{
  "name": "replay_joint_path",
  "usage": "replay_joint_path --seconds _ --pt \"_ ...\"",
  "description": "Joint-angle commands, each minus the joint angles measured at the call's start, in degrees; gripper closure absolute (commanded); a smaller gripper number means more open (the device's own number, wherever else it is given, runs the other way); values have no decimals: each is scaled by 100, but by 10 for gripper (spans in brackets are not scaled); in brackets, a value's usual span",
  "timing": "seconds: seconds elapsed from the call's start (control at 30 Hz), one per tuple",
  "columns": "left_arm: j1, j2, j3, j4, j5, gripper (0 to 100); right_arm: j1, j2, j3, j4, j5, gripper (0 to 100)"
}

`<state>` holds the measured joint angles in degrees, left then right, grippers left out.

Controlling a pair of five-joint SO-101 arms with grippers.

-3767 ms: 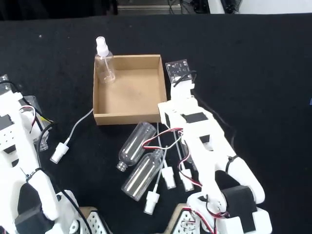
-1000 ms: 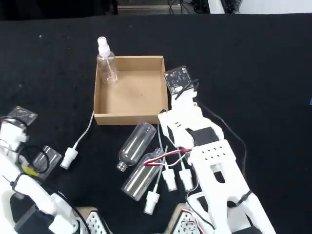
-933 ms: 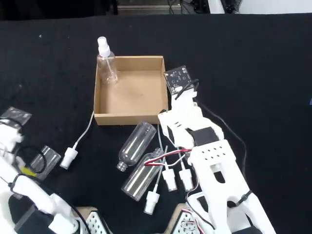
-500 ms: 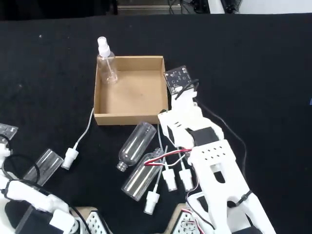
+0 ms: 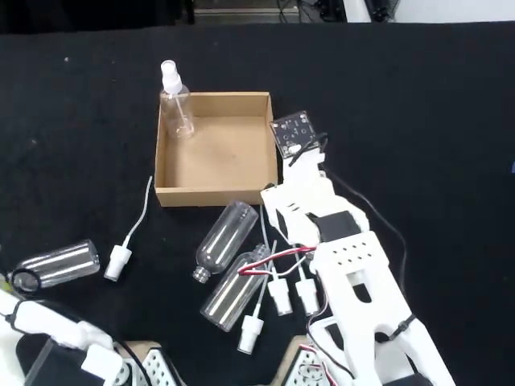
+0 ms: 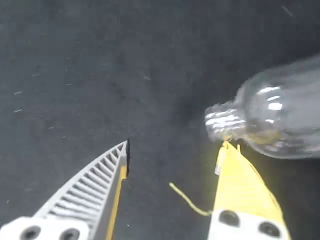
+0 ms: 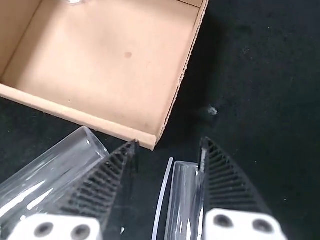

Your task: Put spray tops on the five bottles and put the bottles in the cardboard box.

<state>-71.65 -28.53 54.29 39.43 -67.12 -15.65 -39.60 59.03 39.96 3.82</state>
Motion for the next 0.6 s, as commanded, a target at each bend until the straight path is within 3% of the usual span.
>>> replay_joint_path --seconds 0.0,0.17,0.37,0.47,0.57 --pt "347 -44 40 -352 1292 738 -88 -242 -57 -141 62 815" --pt "813 -44 84 -352 3059 737 -88 -233 -57 -141 62 815" --pt "1033 -105 -207 -264 4580 736 -88 -233 -57 -141 62 815" --pt "1015 -105 -725 492 4958 736 -88 -233 -57 -141 62 815" --pt "1095 -79 -1385 1873 5029 735 -88 -233 -57 -141 62 815"
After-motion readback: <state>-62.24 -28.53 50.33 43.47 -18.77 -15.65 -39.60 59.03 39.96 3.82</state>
